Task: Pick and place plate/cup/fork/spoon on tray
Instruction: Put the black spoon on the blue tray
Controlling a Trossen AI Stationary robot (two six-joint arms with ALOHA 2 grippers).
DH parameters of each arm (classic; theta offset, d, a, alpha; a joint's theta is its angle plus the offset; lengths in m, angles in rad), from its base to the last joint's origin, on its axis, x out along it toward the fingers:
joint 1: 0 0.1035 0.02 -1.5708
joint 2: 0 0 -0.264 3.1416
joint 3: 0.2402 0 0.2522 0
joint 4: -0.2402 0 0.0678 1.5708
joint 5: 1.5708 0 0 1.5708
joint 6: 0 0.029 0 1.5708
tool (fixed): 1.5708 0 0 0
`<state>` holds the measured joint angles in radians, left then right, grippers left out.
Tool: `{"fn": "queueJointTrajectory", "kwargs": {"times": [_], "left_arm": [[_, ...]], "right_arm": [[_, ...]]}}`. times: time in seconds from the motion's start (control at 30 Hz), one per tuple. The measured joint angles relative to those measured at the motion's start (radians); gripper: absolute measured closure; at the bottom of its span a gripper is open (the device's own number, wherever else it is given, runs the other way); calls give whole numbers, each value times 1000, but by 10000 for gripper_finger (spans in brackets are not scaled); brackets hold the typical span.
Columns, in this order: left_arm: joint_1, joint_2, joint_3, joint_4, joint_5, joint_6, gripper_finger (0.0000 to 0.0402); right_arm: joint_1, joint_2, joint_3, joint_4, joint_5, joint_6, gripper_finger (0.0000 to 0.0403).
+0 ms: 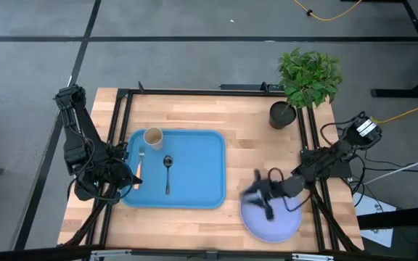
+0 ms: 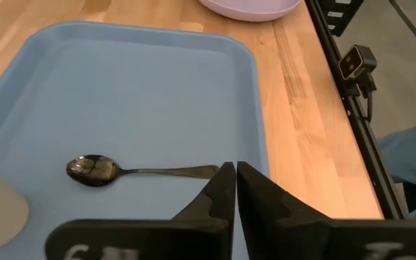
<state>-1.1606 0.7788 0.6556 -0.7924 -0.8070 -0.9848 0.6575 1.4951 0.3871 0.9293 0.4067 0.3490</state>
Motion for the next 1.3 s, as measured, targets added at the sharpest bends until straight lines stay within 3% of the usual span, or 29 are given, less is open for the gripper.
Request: {"fn": "queueJointTrajectory", "kwargs": {"times": [0.07,0.13,0.2,0.23,0.33,0.4,0.53,0.8,1.13,1.3], "left_arm": [[0,0,0,0,-10,0,388],[0,0,0,0,-24,0,384],[0,0,0,0,-44,0,381],[0,0,0,0,-58,0,380],[0,0,0,0,-105,0,381],[0,0,0,0,-134,0,384],[0,0,0,0,-173,0,391],[0,0,0,-10,-297,0,400],[52,0,0,13,-452,-35,388],[170,5,0,103,-387,-70,394]], "right_arm": [[0,2,22,128,-277,-326,288],[0,-6,29,150,-527,-540,288],[-2,-11,20,142,-610,-570,288],[-8,-16,11,142,-575,-519,288],[-40,-37,-32,139,-316,-296,288],[-76,-66,-79,143,-236,-214,288],[-145,-148,-210,165,-304,-215,288],[-185,-349,-378,249,-178,-300,288],[-185,-570,-382,-3,-78,-352,288],[-184,-653,-381,-90,-30,-388,288]]}}
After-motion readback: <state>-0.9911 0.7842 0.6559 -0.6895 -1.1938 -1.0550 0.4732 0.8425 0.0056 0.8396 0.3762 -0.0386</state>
